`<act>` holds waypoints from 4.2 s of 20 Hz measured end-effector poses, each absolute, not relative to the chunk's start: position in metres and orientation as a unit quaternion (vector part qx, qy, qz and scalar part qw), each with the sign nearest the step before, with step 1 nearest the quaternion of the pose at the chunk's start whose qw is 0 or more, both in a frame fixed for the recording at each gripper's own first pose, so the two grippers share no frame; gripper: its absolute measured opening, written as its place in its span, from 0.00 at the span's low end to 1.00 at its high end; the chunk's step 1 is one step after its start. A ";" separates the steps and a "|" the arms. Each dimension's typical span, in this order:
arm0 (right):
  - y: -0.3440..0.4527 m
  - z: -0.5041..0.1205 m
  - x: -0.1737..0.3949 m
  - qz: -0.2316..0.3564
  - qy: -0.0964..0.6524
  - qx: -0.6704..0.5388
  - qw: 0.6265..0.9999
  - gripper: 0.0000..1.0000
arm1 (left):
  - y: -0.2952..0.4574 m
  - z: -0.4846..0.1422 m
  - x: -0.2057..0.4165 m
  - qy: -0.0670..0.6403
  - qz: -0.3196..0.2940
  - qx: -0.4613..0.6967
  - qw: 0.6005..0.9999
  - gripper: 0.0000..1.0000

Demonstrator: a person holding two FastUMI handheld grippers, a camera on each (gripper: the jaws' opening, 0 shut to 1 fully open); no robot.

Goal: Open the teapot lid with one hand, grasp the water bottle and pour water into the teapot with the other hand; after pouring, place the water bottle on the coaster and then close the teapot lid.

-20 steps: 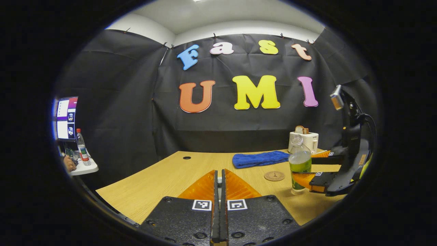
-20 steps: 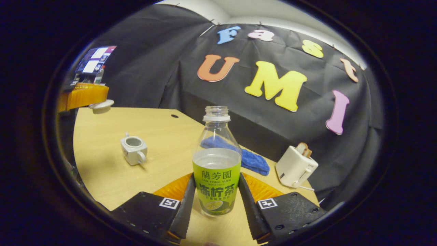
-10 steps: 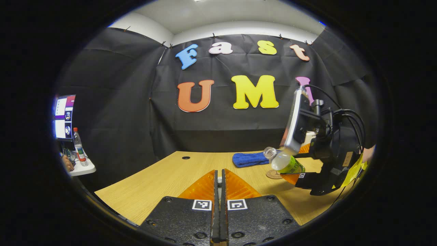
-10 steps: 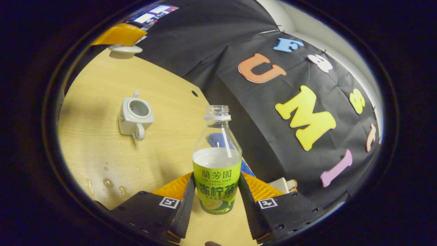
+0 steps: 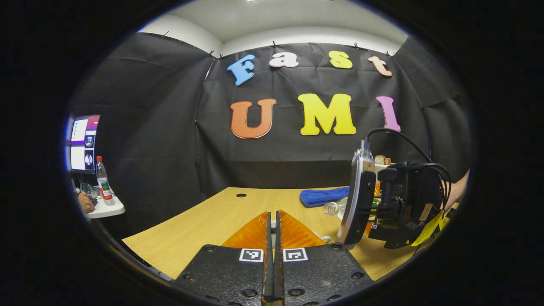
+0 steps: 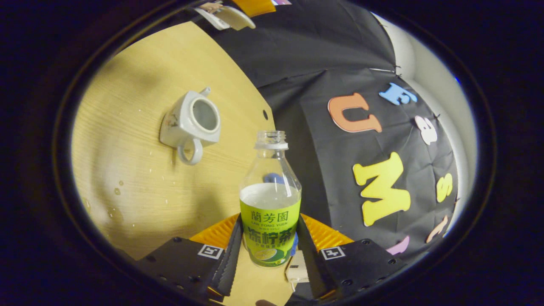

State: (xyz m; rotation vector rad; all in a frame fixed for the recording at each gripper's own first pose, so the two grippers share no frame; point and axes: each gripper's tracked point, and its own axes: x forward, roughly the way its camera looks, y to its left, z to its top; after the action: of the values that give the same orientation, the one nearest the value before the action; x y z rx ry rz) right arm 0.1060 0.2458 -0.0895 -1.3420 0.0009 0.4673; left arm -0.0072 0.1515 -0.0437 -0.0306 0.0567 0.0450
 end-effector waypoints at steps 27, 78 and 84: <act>0.284 -0.065 0.100 0.165 -0.151 -0.787 0.575 0.68 | 0.166 -0.048 -0.006 0.031 0.039 -0.031 0.998 0.02; 0.287 -0.048 0.099 0.172 -0.225 -0.784 0.553 0.69 | 0.186 -0.040 -0.013 0.013 0.066 -0.043 0.997 0.02; 0.259 -0.056 0.109 0.212 -0.134 -0.694 0.675 0.70 | 0.181 -0.038 -0.011 0.012 0.059 -0.039 0.997 0.02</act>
State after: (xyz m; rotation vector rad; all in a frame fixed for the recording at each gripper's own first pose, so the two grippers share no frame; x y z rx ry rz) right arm 0.1091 0.2586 -0.0557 -1.5611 -0.3005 0.4765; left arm -0.0112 0.1810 -0.0379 -0.0778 0.0249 0.1183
